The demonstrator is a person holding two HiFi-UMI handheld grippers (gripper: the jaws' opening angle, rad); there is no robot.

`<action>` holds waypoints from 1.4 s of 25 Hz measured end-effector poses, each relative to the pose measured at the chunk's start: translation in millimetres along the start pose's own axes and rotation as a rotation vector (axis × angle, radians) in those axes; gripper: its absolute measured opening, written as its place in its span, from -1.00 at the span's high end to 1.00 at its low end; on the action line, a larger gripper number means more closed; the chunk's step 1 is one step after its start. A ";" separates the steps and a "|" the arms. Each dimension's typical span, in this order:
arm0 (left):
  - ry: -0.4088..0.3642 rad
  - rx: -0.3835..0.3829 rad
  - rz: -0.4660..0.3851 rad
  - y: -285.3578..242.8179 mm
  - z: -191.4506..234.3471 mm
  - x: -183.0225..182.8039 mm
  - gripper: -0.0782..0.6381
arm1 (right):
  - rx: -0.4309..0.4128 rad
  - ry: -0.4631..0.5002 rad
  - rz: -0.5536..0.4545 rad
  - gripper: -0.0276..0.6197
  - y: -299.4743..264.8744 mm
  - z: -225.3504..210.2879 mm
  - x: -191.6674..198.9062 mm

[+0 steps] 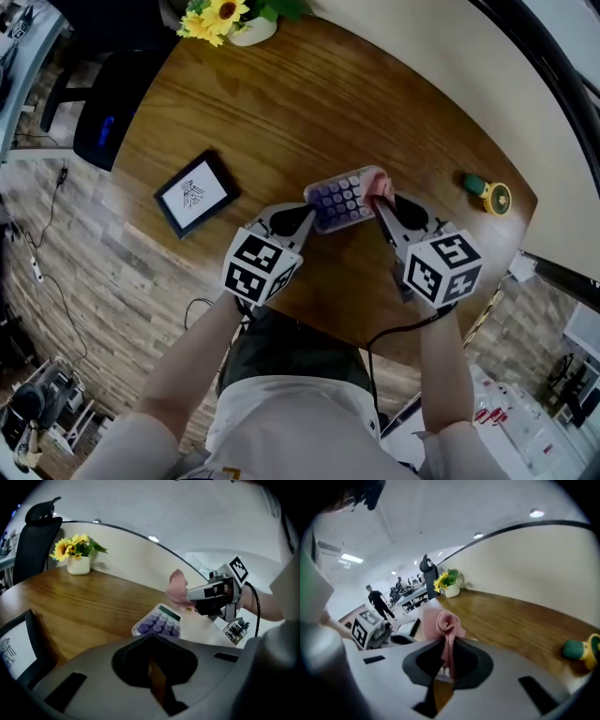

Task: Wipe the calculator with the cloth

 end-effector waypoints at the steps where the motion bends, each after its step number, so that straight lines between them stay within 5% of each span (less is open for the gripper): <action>1: 0.010 0.000 -0.007 0.2 0.2 0.0 0.77 | 0.001 -0.023 -0.029 0.78 -7.5 0.2 -8.9; 5: 0.012 -0.003 -0.012 0.5 -1.2 0.0 0.78 | 0.025 0.002 -0.027 0.78 -40.0 9.9 -23.0; 11: -0.002 -0.008 -0.015 0.4 -0.6 0.4 0.77 | 0.058 0.141 0.142 0.78 -69.6 26.9 4.3; 19: 0.019 0.016 0.008 0.7 1.7 0.1 0.77 | 0.007 0.352 0.250 0.79 -40.0 40.3 38.2; 23: 0.012 0.012 0.003 0.5 1.7 0.5 0.78 | 0.006 0.368 0.294 0.79 -20.8 43.4 61.1; 27: 0.011 0.008 0.001 0.5 1.9 0.8 0.78 | -0.009 0.375 0.446 0.79 -4.5 41.7 101.9; 30: 0.003 0.007 -0.005 -0.1 0.7 0.4 0.77 | 0.050 0.325 0.378 0.79 4.8 32.9 92.2; 35: -0.009 -0.002 -0.010 1.8 -0.2 1.0 0.78 | 0.087 0.235 0.152 0.78 -8.5 33.7 23.5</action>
Point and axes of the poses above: the fingertips, and each gripper's own axes: y backward along the fingers, z to its left, x out of its underside, the point moved 2 cm from there along y, backward along the fingers, and after that the axes turned 9 degrees about y, right-handed, at the moved point
